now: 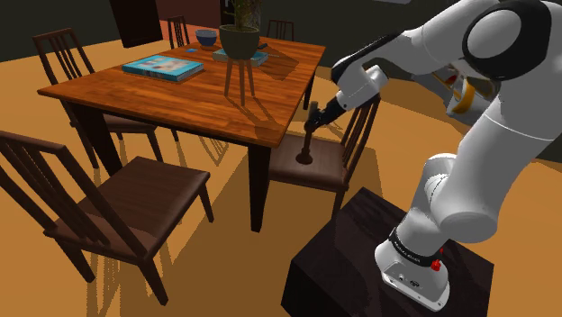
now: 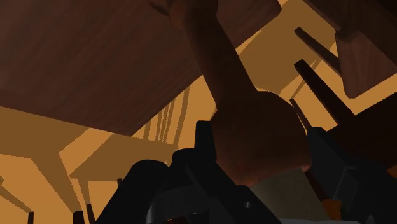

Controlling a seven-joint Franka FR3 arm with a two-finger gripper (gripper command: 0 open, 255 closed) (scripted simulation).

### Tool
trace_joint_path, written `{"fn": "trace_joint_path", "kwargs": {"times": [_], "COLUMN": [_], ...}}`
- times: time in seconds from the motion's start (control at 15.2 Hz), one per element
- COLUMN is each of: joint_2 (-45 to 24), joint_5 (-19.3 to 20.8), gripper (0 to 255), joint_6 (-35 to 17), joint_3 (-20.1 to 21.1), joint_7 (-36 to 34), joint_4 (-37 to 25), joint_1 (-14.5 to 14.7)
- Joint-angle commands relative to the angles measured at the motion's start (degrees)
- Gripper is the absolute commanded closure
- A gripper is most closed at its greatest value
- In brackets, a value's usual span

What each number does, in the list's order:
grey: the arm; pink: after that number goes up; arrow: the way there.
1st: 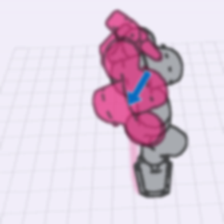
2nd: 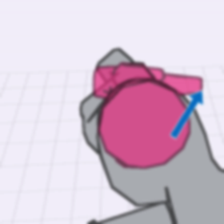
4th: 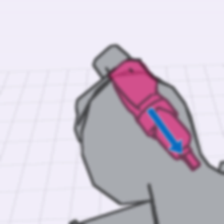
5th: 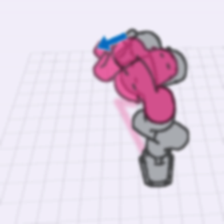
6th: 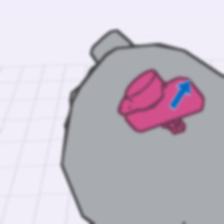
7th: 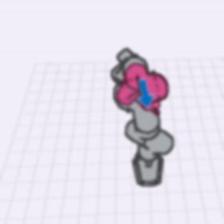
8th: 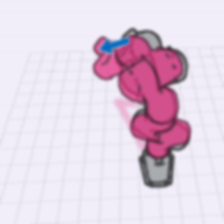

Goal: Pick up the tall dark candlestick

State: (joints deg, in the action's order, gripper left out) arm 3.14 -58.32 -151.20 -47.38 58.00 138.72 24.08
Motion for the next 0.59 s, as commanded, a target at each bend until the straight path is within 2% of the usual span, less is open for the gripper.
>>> {"fn": "trace_joint_path", "kwargs": {"times": [0.0,0.46,0.53], "joint_2": [2.0,7.4,7.5], "joint_5": [3.9,15.3,15.4], "gripper": [255,255,255], "joint_6": [-0.3,0.5,0.6], "joint_3": [0.4,3.1,3.2], "joint_7": [-3.5,-13.5,-13.7], "joint_4": [0.1,0.0,0.0], "joint_1": [-0.3,-3.2,-3.4]}}
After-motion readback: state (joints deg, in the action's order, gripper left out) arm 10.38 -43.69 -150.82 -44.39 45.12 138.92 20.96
